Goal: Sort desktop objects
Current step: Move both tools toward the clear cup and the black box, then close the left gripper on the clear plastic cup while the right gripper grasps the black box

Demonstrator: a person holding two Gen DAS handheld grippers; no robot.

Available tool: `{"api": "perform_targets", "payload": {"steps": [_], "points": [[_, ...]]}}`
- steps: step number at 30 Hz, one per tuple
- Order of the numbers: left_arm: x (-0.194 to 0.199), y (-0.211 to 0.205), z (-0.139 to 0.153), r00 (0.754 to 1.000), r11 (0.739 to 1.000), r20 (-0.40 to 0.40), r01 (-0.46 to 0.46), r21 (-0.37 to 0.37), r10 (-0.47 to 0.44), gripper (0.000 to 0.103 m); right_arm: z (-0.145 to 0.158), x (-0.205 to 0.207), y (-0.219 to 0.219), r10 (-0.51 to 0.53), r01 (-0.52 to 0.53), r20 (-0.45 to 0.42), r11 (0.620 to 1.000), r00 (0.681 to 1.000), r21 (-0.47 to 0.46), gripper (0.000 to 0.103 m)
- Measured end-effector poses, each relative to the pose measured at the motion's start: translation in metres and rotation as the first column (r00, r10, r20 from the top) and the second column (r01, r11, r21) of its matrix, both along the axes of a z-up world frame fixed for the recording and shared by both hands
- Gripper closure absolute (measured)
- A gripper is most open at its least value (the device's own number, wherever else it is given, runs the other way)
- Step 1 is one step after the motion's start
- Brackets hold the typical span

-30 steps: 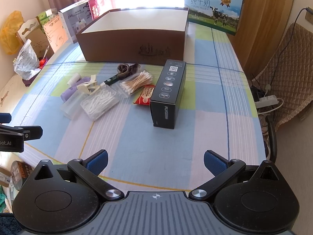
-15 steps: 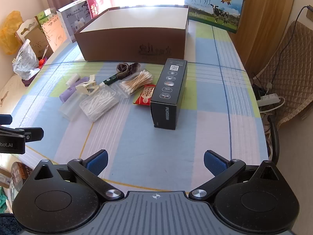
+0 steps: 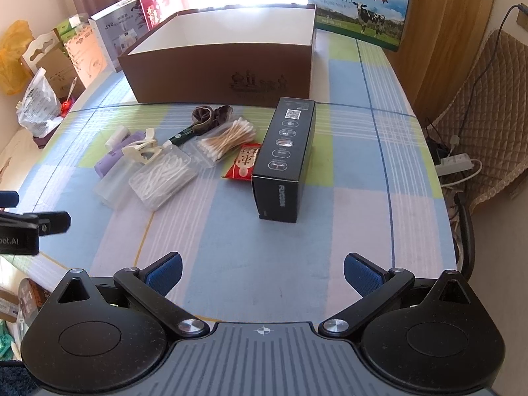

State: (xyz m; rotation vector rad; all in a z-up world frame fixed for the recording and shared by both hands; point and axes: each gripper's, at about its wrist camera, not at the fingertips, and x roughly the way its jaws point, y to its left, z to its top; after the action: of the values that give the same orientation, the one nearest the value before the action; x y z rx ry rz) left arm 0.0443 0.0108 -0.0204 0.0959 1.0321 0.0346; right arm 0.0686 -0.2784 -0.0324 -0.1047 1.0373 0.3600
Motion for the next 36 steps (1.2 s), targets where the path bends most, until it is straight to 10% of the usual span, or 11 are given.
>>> {"api": "perform_targets", "payload": {"steps": [30,36], "points": [[0.068,0.027,-0.051,0.989,0.99,-0.055,0.138,-0.033,-0.14,0.012,-0.022,0.043,0.01,-0.109,0.109,-0.003,0.994,0.994,-0.01,0.002],[0.083,0.032,-0.067,0.979,0.983,-0.095,0.174,-0.06,-0.179,0.034,-0.025,0.052,0.004,-0.168,0.168,-0.012,0.986,0.986,-0.009,0.002]]}}
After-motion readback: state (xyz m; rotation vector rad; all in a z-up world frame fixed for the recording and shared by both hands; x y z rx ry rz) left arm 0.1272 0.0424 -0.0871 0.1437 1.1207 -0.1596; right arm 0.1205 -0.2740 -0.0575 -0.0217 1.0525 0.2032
